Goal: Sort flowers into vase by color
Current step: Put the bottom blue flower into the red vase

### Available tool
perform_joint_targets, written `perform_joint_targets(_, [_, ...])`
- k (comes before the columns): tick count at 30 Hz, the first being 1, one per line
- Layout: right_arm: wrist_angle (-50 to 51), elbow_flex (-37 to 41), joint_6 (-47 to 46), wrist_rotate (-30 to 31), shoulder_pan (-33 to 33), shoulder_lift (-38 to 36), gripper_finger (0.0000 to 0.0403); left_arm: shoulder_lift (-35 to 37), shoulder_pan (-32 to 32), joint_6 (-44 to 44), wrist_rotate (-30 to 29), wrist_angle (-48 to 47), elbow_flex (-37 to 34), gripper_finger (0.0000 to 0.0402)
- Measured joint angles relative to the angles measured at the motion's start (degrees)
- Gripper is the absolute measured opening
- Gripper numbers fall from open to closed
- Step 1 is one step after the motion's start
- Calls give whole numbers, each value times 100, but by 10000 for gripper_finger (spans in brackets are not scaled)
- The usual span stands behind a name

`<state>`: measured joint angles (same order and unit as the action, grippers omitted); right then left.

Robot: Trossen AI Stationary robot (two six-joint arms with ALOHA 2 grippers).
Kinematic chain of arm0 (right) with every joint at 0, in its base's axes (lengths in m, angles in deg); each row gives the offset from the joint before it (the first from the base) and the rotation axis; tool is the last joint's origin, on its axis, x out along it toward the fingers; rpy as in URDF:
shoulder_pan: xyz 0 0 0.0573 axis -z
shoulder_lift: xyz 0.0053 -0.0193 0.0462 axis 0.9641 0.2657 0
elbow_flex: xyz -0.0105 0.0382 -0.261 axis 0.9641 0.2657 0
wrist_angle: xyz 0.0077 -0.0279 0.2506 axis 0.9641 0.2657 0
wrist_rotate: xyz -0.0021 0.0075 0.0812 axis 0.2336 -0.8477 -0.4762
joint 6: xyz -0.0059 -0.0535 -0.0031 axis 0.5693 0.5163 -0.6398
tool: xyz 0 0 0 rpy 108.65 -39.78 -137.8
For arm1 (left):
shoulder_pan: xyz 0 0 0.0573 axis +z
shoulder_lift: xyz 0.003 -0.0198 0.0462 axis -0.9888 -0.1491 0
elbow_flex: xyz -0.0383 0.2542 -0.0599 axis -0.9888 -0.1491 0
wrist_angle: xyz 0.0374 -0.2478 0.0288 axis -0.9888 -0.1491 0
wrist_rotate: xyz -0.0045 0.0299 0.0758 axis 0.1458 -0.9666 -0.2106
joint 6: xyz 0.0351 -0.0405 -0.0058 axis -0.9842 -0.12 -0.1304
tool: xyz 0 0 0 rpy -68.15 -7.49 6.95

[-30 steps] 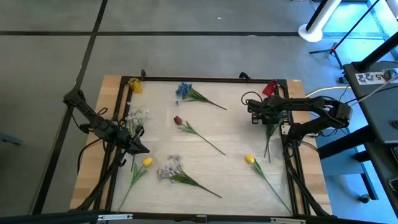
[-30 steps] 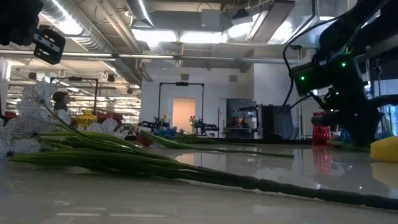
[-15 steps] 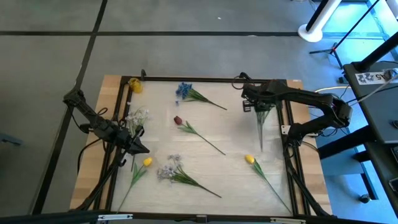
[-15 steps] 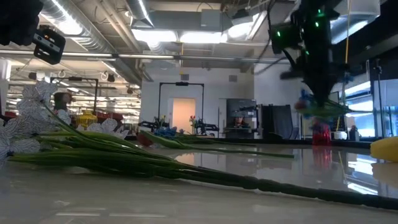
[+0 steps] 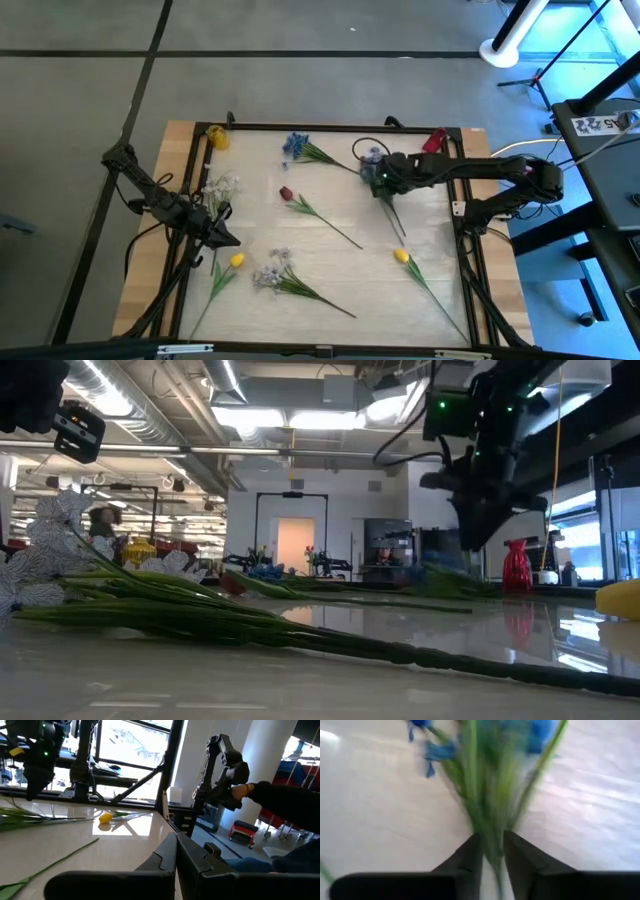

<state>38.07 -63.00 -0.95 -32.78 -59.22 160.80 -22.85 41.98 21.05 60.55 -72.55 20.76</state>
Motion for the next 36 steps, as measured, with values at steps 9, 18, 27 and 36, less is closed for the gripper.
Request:
perform_joint_targets(9, [69, 2, 384, 84, -72, 328, 205, 0, 1, 0, -2, -1, 0, 0])
perform_joint_targets(18, [-18, 2, 742, -113, -146, 1368, 204, 0, 1, 0, -2, 1, 0, 0])
perform_joint_targets(27, [-61, -57, 939, -92, -140, 1566, 61, 0, 0, 0, 0, -4, 0, 0])
perform_joint_targets(36, [2223, -1227, 520, 809, -347, 1139, 40, 0, 0, 0, 0, 0, 0, 0])
